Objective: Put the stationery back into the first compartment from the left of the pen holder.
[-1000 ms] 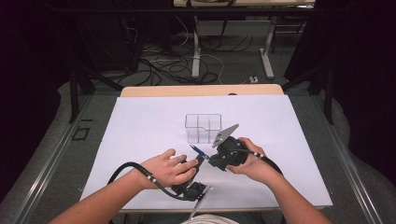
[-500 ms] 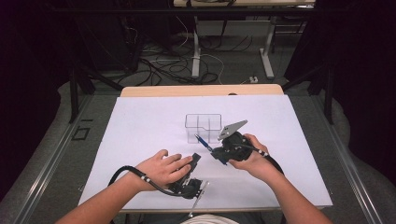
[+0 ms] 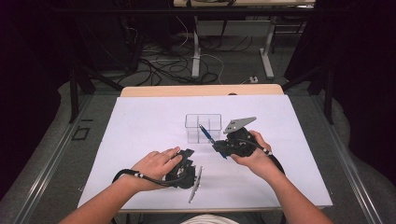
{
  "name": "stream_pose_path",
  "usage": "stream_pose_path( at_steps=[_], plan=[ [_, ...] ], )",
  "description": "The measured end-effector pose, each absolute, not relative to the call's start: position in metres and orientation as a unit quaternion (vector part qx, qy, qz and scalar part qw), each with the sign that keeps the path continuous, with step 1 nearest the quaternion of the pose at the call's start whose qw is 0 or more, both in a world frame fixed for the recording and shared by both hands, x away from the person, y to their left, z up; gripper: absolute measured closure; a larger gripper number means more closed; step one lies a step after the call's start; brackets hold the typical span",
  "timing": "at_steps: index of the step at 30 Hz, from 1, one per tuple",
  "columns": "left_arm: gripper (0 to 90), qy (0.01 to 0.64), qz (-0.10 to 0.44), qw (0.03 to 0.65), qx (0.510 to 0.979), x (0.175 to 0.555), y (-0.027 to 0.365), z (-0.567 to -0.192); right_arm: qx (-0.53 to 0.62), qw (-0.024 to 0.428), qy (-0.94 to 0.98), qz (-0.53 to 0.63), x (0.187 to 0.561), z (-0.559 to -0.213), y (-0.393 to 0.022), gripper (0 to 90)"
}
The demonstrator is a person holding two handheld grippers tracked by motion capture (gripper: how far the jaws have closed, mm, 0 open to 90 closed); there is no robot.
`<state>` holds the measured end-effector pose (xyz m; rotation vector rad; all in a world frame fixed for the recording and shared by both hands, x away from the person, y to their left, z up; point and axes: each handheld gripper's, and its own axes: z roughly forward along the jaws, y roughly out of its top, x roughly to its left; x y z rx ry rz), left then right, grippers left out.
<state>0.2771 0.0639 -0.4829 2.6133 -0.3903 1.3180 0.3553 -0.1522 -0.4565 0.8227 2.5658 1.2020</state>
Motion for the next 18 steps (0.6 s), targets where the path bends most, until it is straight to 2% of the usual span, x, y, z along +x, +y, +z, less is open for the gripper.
stream_pose_path(
  at_steps=[9,18],
  plan=[
    [52.1,0.008,0.387,0.180,0.904,0.296,0.076,-0.468,0.293,0.109,0.837,0.450,0.366,-0.447,-0.152,79.8],
    [36.3,0.170,0.322,0.285,0.887,0.321,0.100,-0.453,0.302,0.133,0.817,0.473,0.390,-0.427,-0.141,79.8]
  ],
)
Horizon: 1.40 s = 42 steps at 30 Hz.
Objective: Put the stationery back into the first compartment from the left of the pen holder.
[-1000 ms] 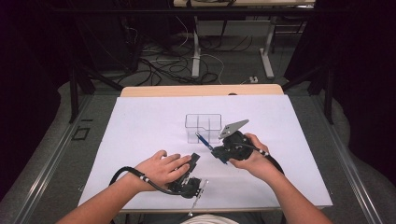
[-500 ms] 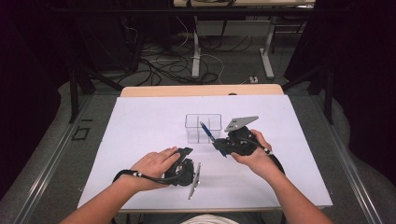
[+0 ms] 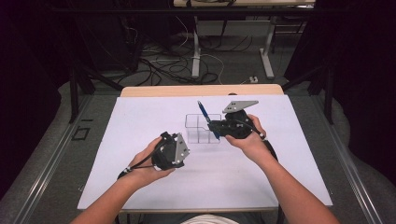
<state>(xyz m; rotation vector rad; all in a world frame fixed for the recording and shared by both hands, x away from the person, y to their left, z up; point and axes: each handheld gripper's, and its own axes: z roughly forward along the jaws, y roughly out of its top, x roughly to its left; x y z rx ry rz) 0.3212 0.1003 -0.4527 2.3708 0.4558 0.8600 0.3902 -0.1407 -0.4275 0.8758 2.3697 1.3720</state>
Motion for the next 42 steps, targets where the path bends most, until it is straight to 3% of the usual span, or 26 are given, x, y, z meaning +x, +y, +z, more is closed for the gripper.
stream_pose_path(
  at_steps=[13,17,25,34,42],
  plan=[
    [18.5,0.331,0.230,0.394,0.826,0.348,0.140,-0.446,0.312,0.162,0.800,0.486,0.418,-0.421,-0.111,79.8],
    [17.7,0.376,0.197,0.421,0.802,0.355,0.151,-0.447,0.314,0.166,0.796,0.490,0.423,-0.423,-0.101,79.8],
    [14.3,0.411,0.197,0.444,0.771,0.361,0.167,-0.450,0.314,0.184,0.789,0.495,0.433,-0.427,-0.086,79.8],
    [0.5,0.440,0.192,0.453,0.751,0.367,0.178,-0.459,0.320,0.203,0.780,0.498,0.440,-0.437,-0.072,79.8],
    [0.5,0.453,0.192,0.445,0.748,0.369,0.182,-0.466,0.319,0.213,0.786,0.485,0.445,-0.449,-0.060,79.8]
  ],
)
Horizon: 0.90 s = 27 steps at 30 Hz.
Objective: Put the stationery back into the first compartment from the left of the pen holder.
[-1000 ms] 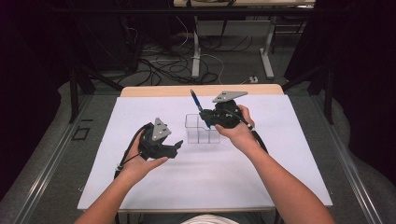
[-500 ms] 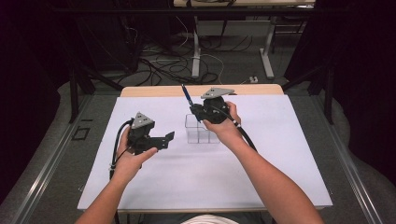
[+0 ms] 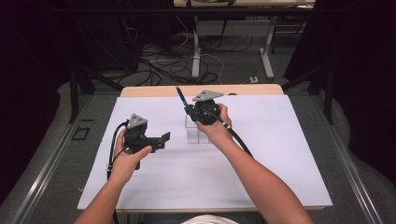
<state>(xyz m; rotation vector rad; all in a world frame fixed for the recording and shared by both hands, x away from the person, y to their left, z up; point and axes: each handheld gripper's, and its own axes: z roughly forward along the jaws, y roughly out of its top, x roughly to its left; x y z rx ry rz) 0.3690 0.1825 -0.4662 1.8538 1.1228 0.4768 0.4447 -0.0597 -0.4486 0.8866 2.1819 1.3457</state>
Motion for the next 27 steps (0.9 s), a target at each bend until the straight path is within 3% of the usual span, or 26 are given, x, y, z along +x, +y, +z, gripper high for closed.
stream_pose_path(
  at_steps=[22,27],
  plan=[
    [0.5,0.470,0.191,0.450,0.735,0.369,0.190,-0.469,0.351,0.169,0.811,0.436,0.446,-0.468,-0.051,78.9],
    [0.5,0.470,0.189,0.452,0.734,0.369,0.193,-0.469,0.352,0.181,0.798,0.454,0.442,-0.465,-0.061,58.5]
  ],
)
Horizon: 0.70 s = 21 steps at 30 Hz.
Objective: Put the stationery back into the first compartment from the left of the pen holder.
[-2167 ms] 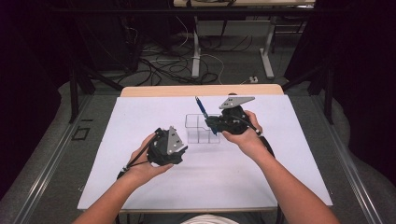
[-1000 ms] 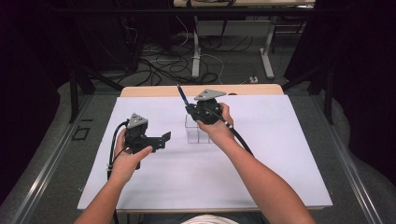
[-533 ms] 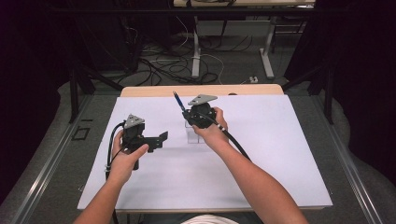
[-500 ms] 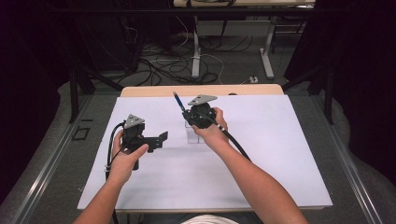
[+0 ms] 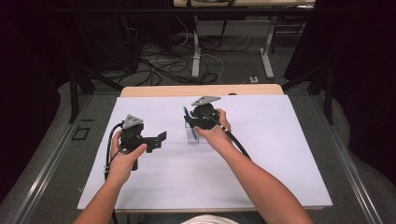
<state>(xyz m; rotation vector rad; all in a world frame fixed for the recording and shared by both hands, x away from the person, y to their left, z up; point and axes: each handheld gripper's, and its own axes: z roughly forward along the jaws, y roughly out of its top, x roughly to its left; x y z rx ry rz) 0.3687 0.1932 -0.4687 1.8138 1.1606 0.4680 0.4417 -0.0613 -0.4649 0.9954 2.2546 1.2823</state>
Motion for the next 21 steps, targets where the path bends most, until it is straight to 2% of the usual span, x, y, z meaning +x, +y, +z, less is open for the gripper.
stream_pose_path(
  at_steps=[5,8,10,20,21],
  plan=[
    [0.5,0.477,0.188,0.456,0.727,0.369,0.195,-0.468,0.363,0.186,0.792,0.455,0.436,-0.458,-0.080,38.5],
    [0.5,0.477,0.188,0.458,0.727,0.368,0.197,-0.468,0.372,0.180,0.780,0.469,0.429,-0.451,-0.091,36.9],
    [0.5,0.480,0.186,0.457,0.725,0.368,0.198,-0.467,0.374,0.176,0.774,0.480,0.424,-0.448,-0.099,29.7],
    [0.5,0.482,0.179,0.462,0.723,0.368,0.204,-0.467,0.405,0.175,0.760,0.478,0.398,-0.445,-0.141,24.6],
    [0.5,0.484,0.178,0.464,0.720,0.368,0.204,-0.467,0.409,0.171,0.761,0.474,0.396,-0.446,-0.145,20.6]
  ],
)
